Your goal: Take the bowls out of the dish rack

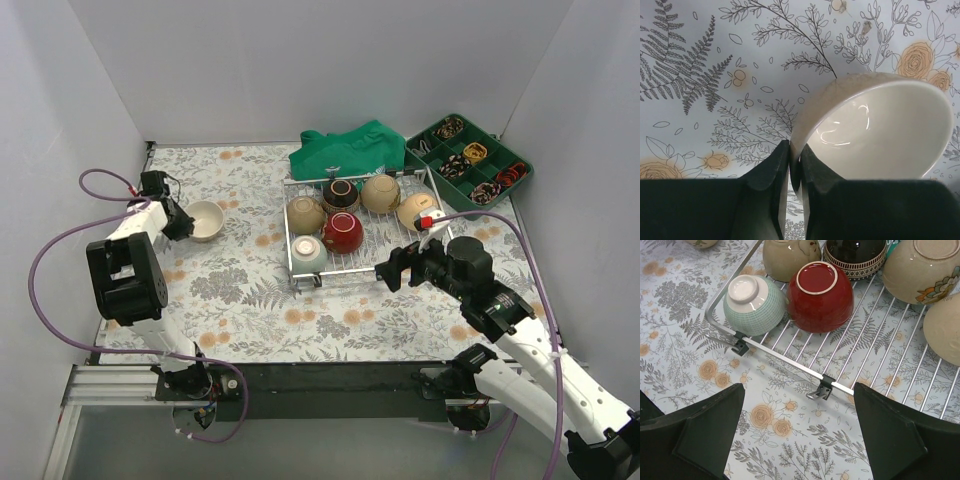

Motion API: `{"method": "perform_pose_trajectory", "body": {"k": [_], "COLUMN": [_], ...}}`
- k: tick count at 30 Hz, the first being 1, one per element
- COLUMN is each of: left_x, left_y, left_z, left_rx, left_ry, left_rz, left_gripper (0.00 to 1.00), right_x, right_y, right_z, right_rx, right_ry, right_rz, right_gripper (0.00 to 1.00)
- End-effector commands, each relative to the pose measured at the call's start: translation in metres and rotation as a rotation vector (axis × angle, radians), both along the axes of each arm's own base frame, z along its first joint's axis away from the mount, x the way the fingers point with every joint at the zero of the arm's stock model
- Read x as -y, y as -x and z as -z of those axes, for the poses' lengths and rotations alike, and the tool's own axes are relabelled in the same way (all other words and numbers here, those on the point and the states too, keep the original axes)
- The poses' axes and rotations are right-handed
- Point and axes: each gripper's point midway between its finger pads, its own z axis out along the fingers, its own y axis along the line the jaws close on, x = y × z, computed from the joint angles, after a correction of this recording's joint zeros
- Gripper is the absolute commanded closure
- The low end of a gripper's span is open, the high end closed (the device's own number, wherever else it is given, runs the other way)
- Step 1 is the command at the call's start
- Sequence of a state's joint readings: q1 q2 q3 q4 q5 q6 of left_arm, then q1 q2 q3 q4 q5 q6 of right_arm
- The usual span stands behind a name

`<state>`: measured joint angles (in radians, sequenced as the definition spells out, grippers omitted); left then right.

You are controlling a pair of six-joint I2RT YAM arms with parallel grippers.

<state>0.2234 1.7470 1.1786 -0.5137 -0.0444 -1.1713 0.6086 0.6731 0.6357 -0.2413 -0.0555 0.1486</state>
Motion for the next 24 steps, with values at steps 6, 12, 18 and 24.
{"method": "perform_pose_trajectory", "body": {"k": [6, 12, 18, 24], "left_x": [0.001, 0.001, 0.032, 0.095], "left_y": [-0.017, -0.002, 0.011, 0.034], "left_z": [-0.040, -0.078, -0.117, -0.150], "left_rx": [0.138, 0.247, 0.391, 0.575], "left_ry": [-0.003, -0.074, -0.152, -0.198], "left_rz": [0.021, 0.020, 0.120, 0.342], "left_gripper": [0.32, 0.02, 0.02, 0.02], "right_x": [-0.003, -0.001, -0.003, -0.009], "right_y": [-0.002, -0.011, -0.021, -0.040], "right_z": [0.006, 0.001, 0.000, -0.010], "right_rx": [-0.001, 0.000, 0.019, 0.042], "right_ry": [0.023, 0.047, 0.107, 0.158], "right_rz": [-0.023, 0.007, -0.004, -0.003], "right_gripper": [0.01, 0.01, 0.02, 0.02]}}
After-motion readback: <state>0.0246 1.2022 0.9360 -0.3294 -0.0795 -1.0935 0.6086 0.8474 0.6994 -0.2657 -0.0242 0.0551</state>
